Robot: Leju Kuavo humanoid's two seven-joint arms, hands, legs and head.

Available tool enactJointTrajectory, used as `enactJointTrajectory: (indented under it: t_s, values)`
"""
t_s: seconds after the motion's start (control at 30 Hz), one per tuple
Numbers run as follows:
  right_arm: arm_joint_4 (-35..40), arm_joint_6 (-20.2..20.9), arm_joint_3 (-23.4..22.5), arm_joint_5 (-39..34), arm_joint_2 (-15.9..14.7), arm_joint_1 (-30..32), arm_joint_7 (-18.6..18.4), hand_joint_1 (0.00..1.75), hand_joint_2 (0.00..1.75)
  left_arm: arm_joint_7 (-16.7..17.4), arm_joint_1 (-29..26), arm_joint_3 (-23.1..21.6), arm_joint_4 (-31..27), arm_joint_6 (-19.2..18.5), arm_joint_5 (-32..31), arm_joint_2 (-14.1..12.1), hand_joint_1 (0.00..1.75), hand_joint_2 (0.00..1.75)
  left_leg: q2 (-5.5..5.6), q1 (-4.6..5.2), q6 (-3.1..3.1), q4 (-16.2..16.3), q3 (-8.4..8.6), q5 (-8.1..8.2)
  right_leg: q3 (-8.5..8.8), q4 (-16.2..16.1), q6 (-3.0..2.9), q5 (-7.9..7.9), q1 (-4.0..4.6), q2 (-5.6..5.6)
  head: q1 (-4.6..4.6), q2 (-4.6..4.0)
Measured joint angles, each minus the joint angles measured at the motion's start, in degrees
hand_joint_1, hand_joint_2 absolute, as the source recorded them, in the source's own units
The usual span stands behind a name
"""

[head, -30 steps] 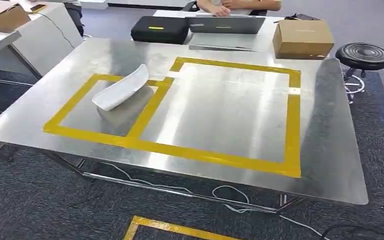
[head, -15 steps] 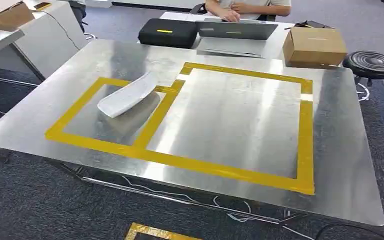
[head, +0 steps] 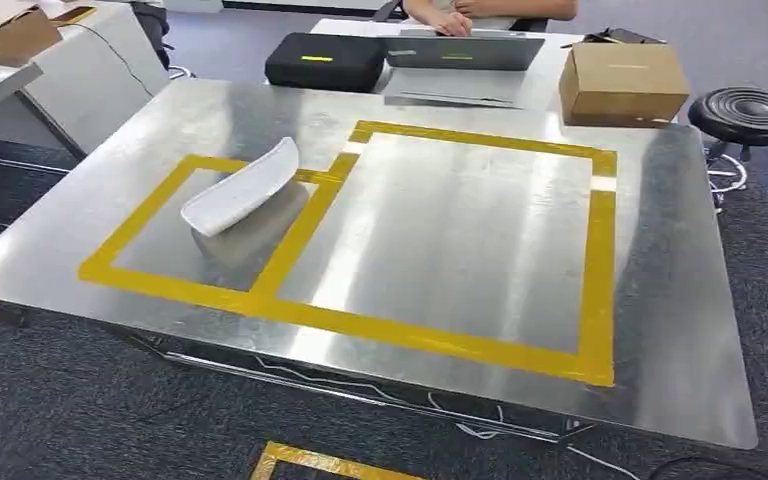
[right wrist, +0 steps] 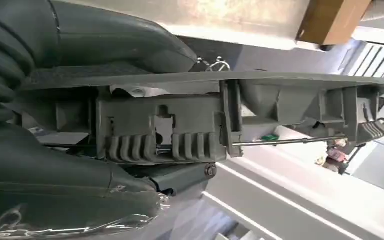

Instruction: Take the parts from the cabinet and place them on the table.

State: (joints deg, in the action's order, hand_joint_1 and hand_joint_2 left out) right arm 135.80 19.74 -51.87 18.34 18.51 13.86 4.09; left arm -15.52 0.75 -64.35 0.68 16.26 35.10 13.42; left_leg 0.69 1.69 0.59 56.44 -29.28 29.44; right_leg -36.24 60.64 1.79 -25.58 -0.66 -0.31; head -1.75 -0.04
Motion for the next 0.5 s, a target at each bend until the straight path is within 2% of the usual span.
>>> enactJointTrajectory:
  t_s: [0.13, 0.27, 0.37, 0.5]
  values:
    - [-0.2, 0.0, 0.0, 0.6, -0.2, -0.6, 0.0, 1.75, 1.75, 0.0, 0.0, 0.0, 0.0, 0.0, -0.1, 0.0, 0.0, 1.75, -0.05, 0.01, -0.24, 0.0, 0.02, -0.12, 0.09, -0.2, 0.05, 0.32, -0.01, 0.1, 0.0, 0.0]
    - [-1.0, -1.1, 1.4, 10.0, -1.1, -1.5, -0.4, 1.75, 1.75, -0.3, 0.1, -0.1, 0.0, -0.5, -1.3, -0.2, 0.0, 1.75, -0.04, 0.01, -0.21, 0.0, 0.01, -0.21, 0.29, -0.3, 0.21, 0.49, -0.02, 0.06, 0.02, 0.0]
    - [-3.6, -4.5, 6.3, 19.4, -3.3, -2.8, -3.6, 1.75, 1.75, -0.5, 0.2, -0.2, 0.0, -1.2, -2.3, -0.6, 0.0, 1.75, -0.09, 0.02, -0.09, 0.0, 0.01, -0.31, 0.35, -0.5, 0.38, 0.7, -0.04, 0.11, 0.04, 0.0]
    - [-9.9, -7.3, 16.4, 30.7, -8.8, -6.1, -9.1, 1.75, 1.75, -1.0, 0.3, -0.4, 0.0, -3.0, -3.6, -1.5, 0.0, 1.75, -0.36, 0.03, 0.05, 0.0, 0.01, -0.42, 0.38, -0.8, 0.49, 0.98, -0.04, 0.36, 0.02, 0.0]
